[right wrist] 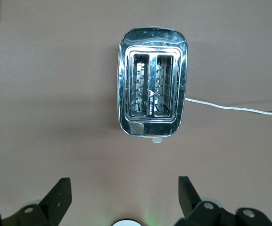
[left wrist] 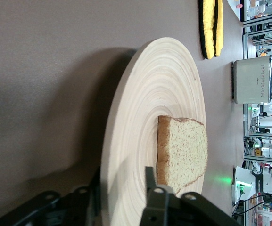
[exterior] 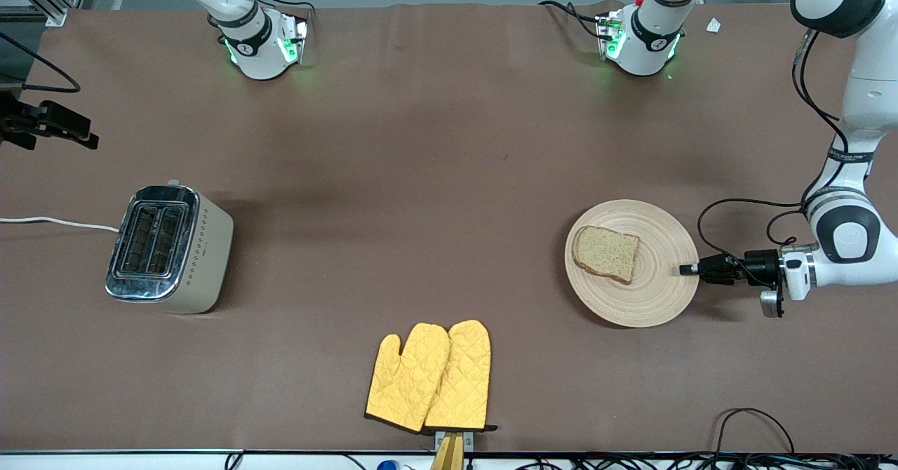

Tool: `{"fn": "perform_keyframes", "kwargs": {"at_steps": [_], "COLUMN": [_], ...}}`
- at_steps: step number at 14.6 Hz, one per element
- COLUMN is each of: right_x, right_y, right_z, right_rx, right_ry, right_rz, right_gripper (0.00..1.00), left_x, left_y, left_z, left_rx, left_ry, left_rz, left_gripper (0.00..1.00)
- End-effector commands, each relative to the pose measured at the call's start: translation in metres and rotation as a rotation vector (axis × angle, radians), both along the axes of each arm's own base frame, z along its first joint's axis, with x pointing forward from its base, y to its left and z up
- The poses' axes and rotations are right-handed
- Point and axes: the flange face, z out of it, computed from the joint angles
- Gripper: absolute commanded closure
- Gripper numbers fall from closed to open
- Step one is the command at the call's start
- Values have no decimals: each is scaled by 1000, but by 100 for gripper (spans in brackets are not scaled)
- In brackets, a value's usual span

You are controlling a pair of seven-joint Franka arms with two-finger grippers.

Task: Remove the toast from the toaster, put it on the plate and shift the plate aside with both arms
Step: 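Release the plate rim and draw the left gripper back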

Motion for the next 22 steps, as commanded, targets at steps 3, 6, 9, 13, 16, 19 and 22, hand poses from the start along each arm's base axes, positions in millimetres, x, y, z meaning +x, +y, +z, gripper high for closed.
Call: {"fn": "perform_keyframes", "kwargs": {"at_steps": [3,6,9,13,16,19,22], "right_x": [-2,-2,-2,-2,-2,-1,-2], "right_y": [-3,-2,-4,-4,-4,-4,-8], "right_z": [2,3,2,2,3,4,4], "right_rx": [11,11,11,11,11,11,11], "right_ry": [1,-1,1,-1,-4,-8,-8], "right_rz": [5,7,4,4,4,4,-1], "right_gripper": [0,0,0,0,0,0,0], "left_x": [24,40,39,9,-7,-39,-57], "left_y": [26,-2,-57,-140,-167,-182,-183], "left_z": [73,183,282,388,425,466,488], "left_rx": [194,418,622,802,847,917,945], "left_ry": [-85,-106,-176,-62,-35,-31,-42], "left_rz": [-99,-179,-214,6,114,133,123], "left_gripper": [0,0,0,0,0,0,0]}}
